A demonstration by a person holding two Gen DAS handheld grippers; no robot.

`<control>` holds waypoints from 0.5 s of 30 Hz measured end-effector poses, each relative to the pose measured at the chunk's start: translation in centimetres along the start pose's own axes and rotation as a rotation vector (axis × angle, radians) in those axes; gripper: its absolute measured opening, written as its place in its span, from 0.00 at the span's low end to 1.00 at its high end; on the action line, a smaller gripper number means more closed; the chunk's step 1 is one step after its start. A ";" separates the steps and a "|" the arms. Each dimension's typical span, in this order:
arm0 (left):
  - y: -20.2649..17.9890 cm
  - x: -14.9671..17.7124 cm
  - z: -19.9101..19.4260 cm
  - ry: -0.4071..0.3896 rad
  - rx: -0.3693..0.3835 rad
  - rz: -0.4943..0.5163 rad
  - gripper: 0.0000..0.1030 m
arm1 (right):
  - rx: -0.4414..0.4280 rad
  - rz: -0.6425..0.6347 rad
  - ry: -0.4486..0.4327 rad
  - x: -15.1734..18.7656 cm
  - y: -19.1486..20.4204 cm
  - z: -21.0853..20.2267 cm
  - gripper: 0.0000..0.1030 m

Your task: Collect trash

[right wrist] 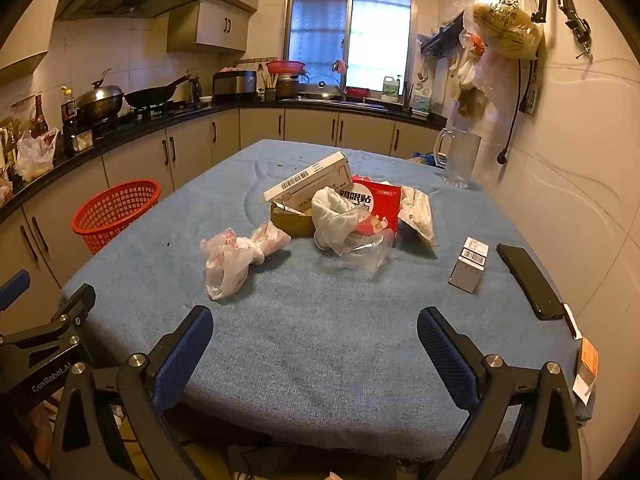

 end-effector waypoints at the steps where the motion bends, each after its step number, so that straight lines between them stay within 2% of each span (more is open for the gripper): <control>1: 0.2 -0.6 0.2 0.008 0.002 0.000 1.00 | -0.001 -0.001 0.002 0.0 0.1 -0.1 1.00; 15: -0.5 0.0 0.0 0.000 0.001 0.001 1.00 | -0.011 0.002 0.019 0.3 0.4 -0.4 1.00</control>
Point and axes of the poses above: each gripper's, at about its wrist camera, not at the fingertips, and z roughly the way its jaws point, y to its left, x to its underside, the point moved 3 cm from there along z, roughly the way its jaws point, and after that the axes turned 8 degrees about -z, right-handed, at the moved point
